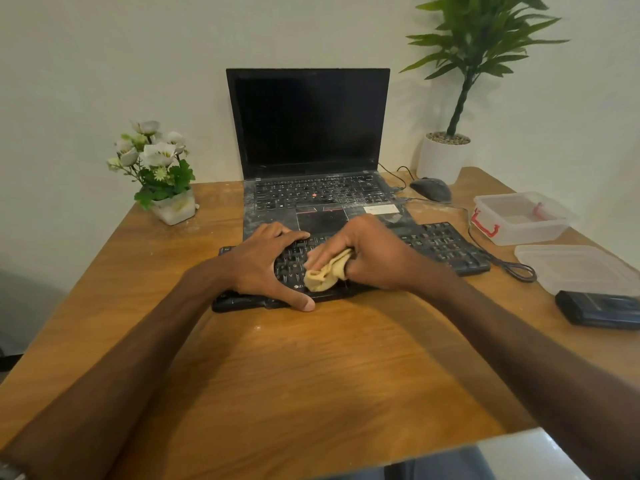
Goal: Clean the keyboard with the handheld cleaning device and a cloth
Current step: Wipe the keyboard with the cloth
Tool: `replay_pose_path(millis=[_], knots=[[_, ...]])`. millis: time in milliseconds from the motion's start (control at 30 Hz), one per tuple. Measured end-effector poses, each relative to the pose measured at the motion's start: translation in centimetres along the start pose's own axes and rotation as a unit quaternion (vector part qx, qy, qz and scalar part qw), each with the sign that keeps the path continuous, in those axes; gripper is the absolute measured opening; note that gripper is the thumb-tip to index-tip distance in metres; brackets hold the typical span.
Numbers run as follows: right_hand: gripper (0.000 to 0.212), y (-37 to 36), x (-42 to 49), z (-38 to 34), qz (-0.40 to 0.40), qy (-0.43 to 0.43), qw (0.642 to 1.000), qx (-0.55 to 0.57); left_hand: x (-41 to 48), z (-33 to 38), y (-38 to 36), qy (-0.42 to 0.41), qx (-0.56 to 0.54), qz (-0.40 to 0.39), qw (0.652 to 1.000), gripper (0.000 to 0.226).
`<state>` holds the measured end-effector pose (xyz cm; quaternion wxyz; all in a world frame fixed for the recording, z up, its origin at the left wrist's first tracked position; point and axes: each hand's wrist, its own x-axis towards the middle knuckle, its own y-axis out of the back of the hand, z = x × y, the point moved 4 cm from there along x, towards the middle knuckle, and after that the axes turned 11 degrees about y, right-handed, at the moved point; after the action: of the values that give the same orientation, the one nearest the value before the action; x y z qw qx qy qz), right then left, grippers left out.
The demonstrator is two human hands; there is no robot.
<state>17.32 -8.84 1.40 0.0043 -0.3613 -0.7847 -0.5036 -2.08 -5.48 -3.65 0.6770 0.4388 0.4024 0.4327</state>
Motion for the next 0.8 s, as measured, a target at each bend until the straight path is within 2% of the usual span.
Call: replay_pose_path(millis=[67,300,600,667,800], knots=[[0.038,-1.2,0.0,0.2,-0.025,0.000,1.000,0.017,0.0,-0.1,0.0,-0.004,0.001,0.004,1.000,0.143],[0.035,1.9,-3.8,3.9,-0.009,-0.086,0.995,0.049,0.2,-0.4,-0.1,-0.005,-0.011,0.000,1.000,0.140],[0.041,7.2,-8.0,6.2,0.000,-0.146,0.988,-0.042,0.0,-0.2,-0.1,-0.008,-0.019,-0.005,1.000,0.135],[0.039,7.0,-6.8,5.5,0.002,-0.122,0.991,-0.054,0.0,-0.1,0.0,-0.008,-0.015,-0.003,1.000,0.134],[0.034,4.2,-4.3,3.3,0.043,-0.032,0.999,-0.006,-0.1,0.0,0.0,0.001,-0.003,-0.007,1.000,0.138]])
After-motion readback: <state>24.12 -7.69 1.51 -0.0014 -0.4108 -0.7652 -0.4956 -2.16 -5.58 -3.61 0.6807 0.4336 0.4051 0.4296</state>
